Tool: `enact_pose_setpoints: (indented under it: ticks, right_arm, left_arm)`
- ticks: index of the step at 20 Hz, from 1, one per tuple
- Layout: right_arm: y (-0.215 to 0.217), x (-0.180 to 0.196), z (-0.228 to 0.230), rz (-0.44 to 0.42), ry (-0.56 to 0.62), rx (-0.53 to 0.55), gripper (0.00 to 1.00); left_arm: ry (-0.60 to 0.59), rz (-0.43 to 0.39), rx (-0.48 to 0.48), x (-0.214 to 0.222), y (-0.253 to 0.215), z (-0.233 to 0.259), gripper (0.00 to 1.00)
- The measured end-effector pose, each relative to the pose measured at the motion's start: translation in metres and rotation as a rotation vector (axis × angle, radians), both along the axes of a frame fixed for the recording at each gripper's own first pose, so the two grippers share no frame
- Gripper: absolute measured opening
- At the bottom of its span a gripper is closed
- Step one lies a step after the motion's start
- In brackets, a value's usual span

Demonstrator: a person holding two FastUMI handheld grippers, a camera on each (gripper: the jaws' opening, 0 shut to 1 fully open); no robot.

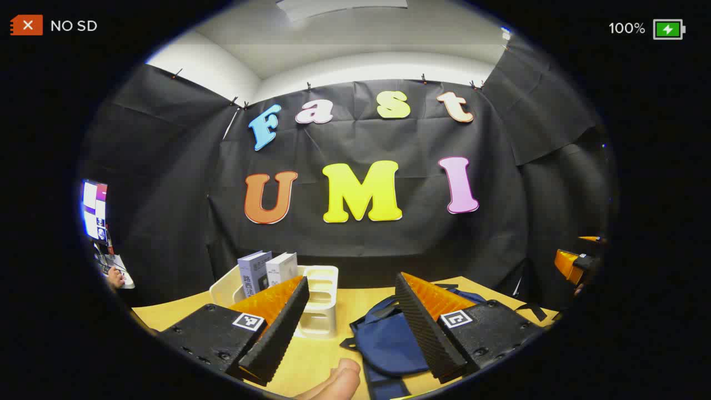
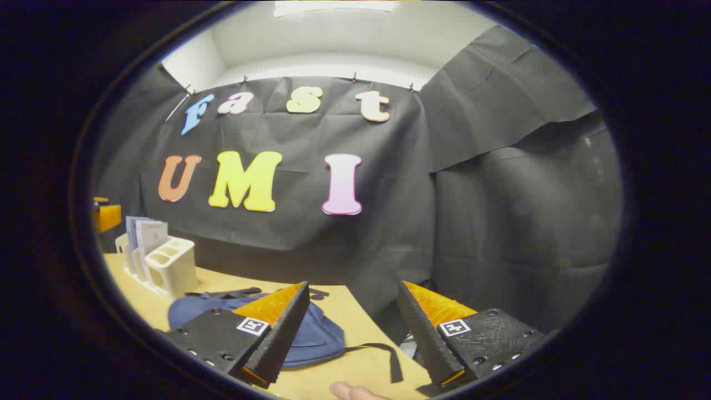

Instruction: Open the schoolbag, grab two books from the bookshelf and put them into the schoolbag.

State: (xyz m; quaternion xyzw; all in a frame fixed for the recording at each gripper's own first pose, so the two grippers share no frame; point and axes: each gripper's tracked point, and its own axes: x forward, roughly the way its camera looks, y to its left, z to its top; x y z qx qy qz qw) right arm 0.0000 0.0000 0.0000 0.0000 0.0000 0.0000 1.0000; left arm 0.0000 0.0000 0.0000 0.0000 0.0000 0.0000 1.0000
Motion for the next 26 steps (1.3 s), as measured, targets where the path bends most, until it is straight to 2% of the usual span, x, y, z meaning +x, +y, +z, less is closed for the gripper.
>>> enact_pose_setpoints:
  ticks: [1,5,8,10,11,12,13,14,15,18,19,21,26]
  right_arm:
    - [0.009,-0.013,0.003,-0.006,0.007,-0.008,0.93]
    - [0.039,-0.048,0.012,-0.029,0.048,-0.066,0.95]
    - [0.056,-0.064,0.022,-0.021,0.02,-0.11,0.95]
    - [0.067,-0.066,0.02,-0.013,0.032,-0.127,0.93]
    - [0.077,-0.068,0.018,0.007,0.048,-0.127,0.97]
    - [0.087,-0.07,0.017,0.021,0.064,-0.124,0.92]
    - [0.091,-0.07,0.016,0.025,0.072,-0.12,0.95]
    - [0.097,-0.07,0.015,0.027,0.074,-0.119,0.95]
    - [0.102,-0.069,0.013,0.026,0.081,-0.122,0.98]
    - [0.119,-0.07,0.001,0.041,0.107,-0.17,0.95]
    - [0.122,-0.07,0.001,0.042,0.108,-0.18,0.98]
    - [0.132,-0.071,0.0,0.057,0.111,-0.193,0.95]
    - [0.148,-0.061,-0.013,0.055,0.119,-0.265,0.98]
  left_arm:
    - [0.012,-0.021,-0.019,-0.007,0.009,-0.001,0.99]
    - [0.077,-0.08,-0.071,-0.036,0.052,-0.01,0.99]
    - [0.083,-0.053,-0.033,-0.051,0.086,-0.014,0.99]
    - [0.092,-0.041,-0.015,-0.056,0.1,-0.017,0.99]
    - [0.11,-0.032,-0.006,-0.059,0.106,-0.018,0.99]
    - [0.095,-0.019,-0.008,-0.059,0.113,-0.017,0.99]
    - [0.091,-0.019,-0.002,-0.057,0.114,-0.013,0.99]
    - [0.106,-0.022,0.004,-0.057,0.116,-0.016,0.94]
    - [0.11,-0.02,0.007,-0.058,0.118,-0.018,0.99]
    - [0.1,-0.013,0.004,-0.057,0.124,-0.016,0.99]
    - [0.101,-0.007,0.007,-0.058,0.127,-0.015,0.99]
    - [0.104,-0.011,0.015,-0.058,0.127,-0.015,0.99]
    - [0.109,0.021,0.011,-0.056,0.14,-0.017,0.99]
